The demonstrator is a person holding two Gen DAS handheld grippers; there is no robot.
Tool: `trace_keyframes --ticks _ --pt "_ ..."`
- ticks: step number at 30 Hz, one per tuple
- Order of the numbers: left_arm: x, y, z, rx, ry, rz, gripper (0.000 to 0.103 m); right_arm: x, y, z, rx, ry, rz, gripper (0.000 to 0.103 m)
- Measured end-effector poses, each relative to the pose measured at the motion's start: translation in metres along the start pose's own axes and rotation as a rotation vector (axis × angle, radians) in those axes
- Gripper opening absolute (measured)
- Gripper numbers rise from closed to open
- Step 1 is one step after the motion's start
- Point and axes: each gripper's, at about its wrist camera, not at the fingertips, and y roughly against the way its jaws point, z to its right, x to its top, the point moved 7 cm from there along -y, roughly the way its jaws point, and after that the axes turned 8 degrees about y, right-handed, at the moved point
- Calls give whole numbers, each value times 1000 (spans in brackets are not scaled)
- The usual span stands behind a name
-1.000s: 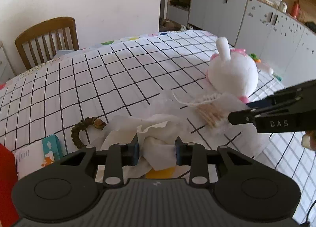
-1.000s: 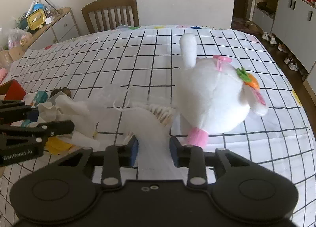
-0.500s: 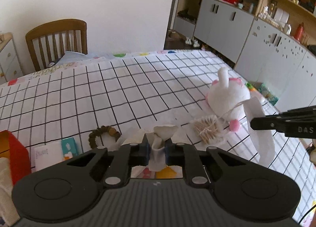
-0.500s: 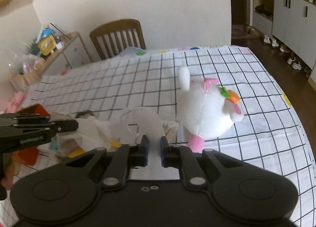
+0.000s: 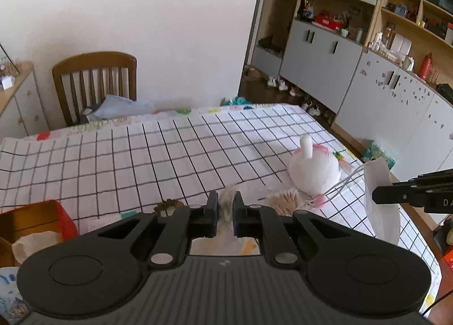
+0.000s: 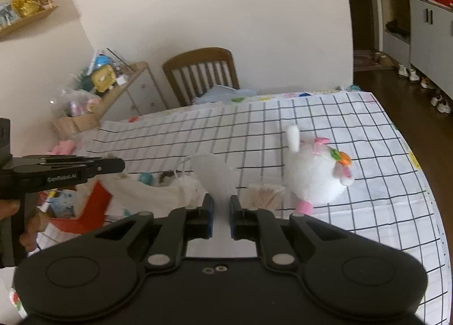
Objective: Organize soft objects
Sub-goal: 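Lift the white tissue with the right gripper while the left gripper lifts the cloth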
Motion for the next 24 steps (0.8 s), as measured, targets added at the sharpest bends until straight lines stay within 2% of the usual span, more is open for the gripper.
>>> trace_keyframes --ticks 10,18,24 --pt "-3 30 0 8 20 10 10 7 23 -16 35 38 29 11" --pt "-27 20 -8 23 43 -40 10 -10 19 -15 54 20 -7 16" --pt "-41 9 -9 7 58 -60 14 -21 13 -12 56 -2 -34 18"
